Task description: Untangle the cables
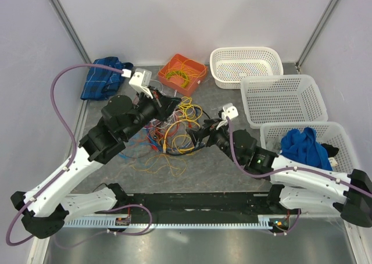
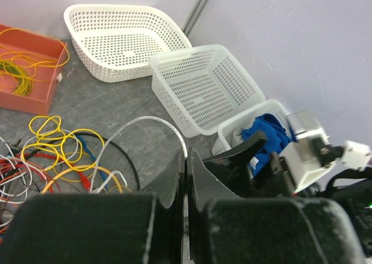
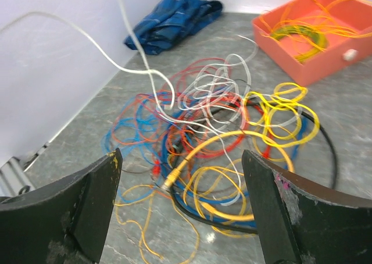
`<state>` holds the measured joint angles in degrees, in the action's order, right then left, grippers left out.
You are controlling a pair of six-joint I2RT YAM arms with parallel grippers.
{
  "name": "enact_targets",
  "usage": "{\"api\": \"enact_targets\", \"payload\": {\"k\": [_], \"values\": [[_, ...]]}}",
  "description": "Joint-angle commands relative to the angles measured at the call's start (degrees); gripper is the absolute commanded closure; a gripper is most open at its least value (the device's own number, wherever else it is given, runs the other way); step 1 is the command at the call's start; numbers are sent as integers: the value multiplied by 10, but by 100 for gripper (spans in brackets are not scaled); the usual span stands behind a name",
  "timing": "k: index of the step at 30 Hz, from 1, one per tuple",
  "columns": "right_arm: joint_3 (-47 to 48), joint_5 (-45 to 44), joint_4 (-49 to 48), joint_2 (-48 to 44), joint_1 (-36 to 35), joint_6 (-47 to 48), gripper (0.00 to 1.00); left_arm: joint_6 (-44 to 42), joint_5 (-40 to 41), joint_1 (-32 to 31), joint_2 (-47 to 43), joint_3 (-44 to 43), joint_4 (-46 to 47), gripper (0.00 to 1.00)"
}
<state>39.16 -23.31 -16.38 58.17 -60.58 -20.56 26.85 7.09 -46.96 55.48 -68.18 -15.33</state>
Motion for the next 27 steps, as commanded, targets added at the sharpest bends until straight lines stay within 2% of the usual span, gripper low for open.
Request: {"api": "enact_targets", "payload": {"k": [1,15,18,21,24,25,27], "values": [[12,57,-120,36,1,21,8,-36,-24,2,16,-54,-11,98],[94,35,-240,256,0,33,10,-27,-34,2,26,-65,-10,98],[119,18,-240,292,1,32,12,-24,-37,2,23,-62,-13,98],[134,19,-253,312,1,33,18,-22,-34,2,16,-55,-13,98],[139,11,-253,321,1,31,47,-22,-29,2,9,-49,-14,98],[139,-1,-248,319,1,31,62,-23,-25,2,6,-47,-16,98],[133,-16,-225,300,1,28,74,-26,-9,2,-5,-43,-20,98]]}}
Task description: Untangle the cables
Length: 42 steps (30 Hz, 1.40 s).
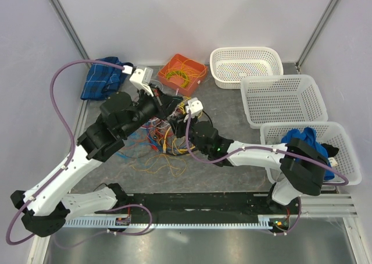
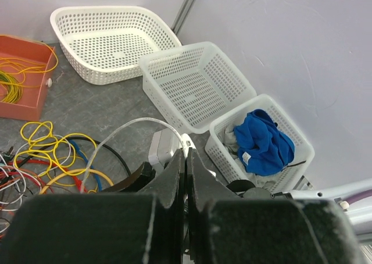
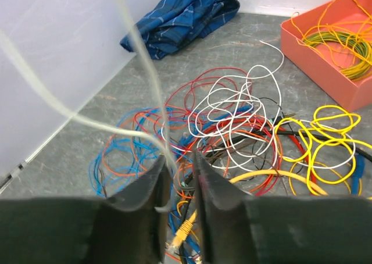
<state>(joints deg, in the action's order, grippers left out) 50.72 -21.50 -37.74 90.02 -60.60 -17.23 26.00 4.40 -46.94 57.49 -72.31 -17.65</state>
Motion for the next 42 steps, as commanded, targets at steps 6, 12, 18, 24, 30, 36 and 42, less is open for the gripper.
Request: {"api": "enact_targets", "payload": {"k": [6,12,18,24,30,36,42], "values": [[33,-124,153,-126,0,-6,100,-17,111,2,-67,45,-3,94],[105,-206,287,-220,1,27,100,2,189,2,-117,139,-12,45],[177,-213,354,-237,1,33,100,59,203,2,-158,231,-12,0],[215,-224,362,-243,1,58,100,119,172,2,-164,291,-6,0],[229,-223,367,-234,1,67,100,190,164,2,-157,348,-6,0],[215,-203,399,-194,2,52,100,212,170,2,-156,343,-41,0],[221,-219,394,-212,1,62,100,187,173,3,-179,300,-61,0]]}}
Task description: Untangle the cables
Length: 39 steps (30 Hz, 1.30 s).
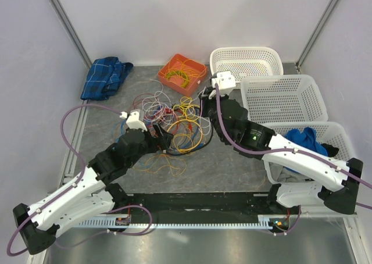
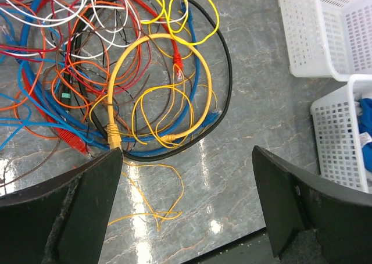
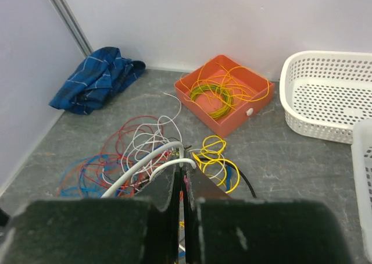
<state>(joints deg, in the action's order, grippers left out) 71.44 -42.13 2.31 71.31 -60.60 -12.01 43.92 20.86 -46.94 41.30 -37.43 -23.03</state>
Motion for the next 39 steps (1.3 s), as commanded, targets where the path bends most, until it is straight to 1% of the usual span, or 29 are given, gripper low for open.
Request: {"api": "enact_targets", "payload": {"k": [1,3,4,6,8,9,10,13,14,15,18,22,25,26,27,29,30,31,32,33,34,35,36,37,38,39], "values": [[19,-15,-13,-32,1,15,100,6,8,3,-8,-53,-11,0],[25,-29,-19,-53,1,27,100,-1,-2,4,14,-69,-27,0],[26,-34,-39,-59,1,30,100,-4,-17,7,48,-75,-34,0],[29,-39,-43,-68,0,35,100,-10,-34,10,84,-93,-57,0],[36,-48,-25,-64,1,30,100,-9,-43,10,110,-101,-66,0],[41,-47,-9,-54,1,29,100,-4,-42,10,108,-99,-65,0],[44,-47,14,-46,0,26,100,-1,-29,10,103,-93,-62,0],[62,-66,64,-25,1,27,100,11,9,11,44,-56,-33,0],[65,-88,71,-26,1,35,100,17,15,11,28,-35,-25,0],[70,-101,77,-28,4,39,100,21,17,11,-7,-24,-12,0],[84,-128,112,-42,27,39,100,35,15,11,-50,4,24,0],[99,-131,163,-43,65,16,100,44,11,12,-58,24,39,0],[102,-116,170,-34,105,3,100,61,5,12,-49,43,52,0],[107,-104,176,-22,120,-3,100,73,1,12,-46,47,57,0],[111,-67,181,-14,156,-22,100,82,-13,12,-39,51,60,0],[127,-24,196,16,200,-48,100,99,-31,12,-18,57,67,0],[135,30,204,28,243,-72,100,104,-49,12,-11,59,70,0],[144,56,209,56,267,-88,100,109,-58,12,3,62,75,0],[169,91,214,71,317,-102,100,111,-67,12,9,64,83,0],[185,122,228,88,341,-115,100,112,-85,12,14,67,89,0],[204,176,236,107,363,-145,100,113,-92,12,20,72,93,0],[238,200,242,142,406,-158,100,114,-99,12,28,75,97,0],[252,224,256,159,428,-176,100,116,-111,12,32,77,104,0],[264,280,259,186,447,-207,100,118,-114,12,33,82,108,0],[276,300,262,196,482,-224,100,119,-117,12,35,84,112,0],[275,315,259,202,496,-237,100,119,-121,12,35,87,119,0]]}}
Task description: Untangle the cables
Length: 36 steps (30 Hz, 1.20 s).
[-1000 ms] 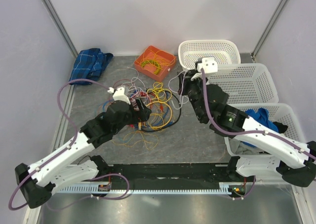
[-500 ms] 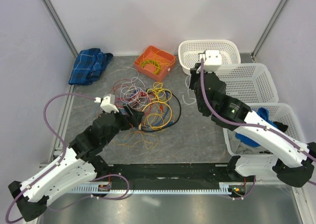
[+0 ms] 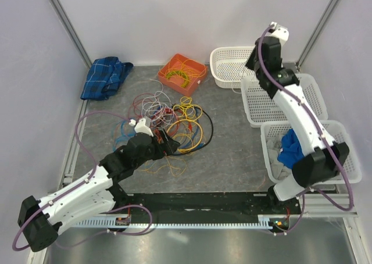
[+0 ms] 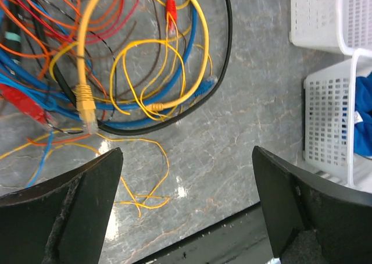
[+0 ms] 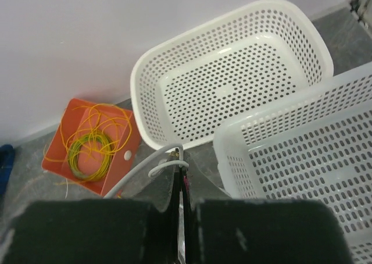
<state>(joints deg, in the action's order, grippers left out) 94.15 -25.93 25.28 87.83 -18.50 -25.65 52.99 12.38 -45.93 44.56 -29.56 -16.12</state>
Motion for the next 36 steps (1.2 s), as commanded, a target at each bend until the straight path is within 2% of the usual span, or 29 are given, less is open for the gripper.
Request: {"api": "enact_targets", "payload": {"k": [1,9,16,20,21,23,24,27,28,33,36], "values": [[46,159,25,41,86,-110,100,29,-36,2,4,15,52,0],[-30,95,-15,43,145,-135,100,29,-45,2,16,33,76,0],[-105,91,-38,66,184,-142,100,39,-54,2,28,40,77,0],[-143,101,-51,89,234,-143,100,46,-53,2,24,43,76,0],[-143,118,-54,96,240,-138,89,47,-53,2,24,44,75,0],[-117,195,-51,126,250,-107,58,48,-52,2,22,45,72,0],[-104,207,-24,136,249,-102,33,48,-53,2,21,45,72,0],[-101,229,-15,131,244,-115,5,50,-53,2,22,42,72,0],[-117,234,-20,116,241,-121,2,52,-53,2,24,41,72,0],[-186,244,-63,46,215,-160,2,53,-50,2,36,28,72,0],[-254,216,-113,-34,162,-169,2,50,-40,2,38,14,63,0]]}}
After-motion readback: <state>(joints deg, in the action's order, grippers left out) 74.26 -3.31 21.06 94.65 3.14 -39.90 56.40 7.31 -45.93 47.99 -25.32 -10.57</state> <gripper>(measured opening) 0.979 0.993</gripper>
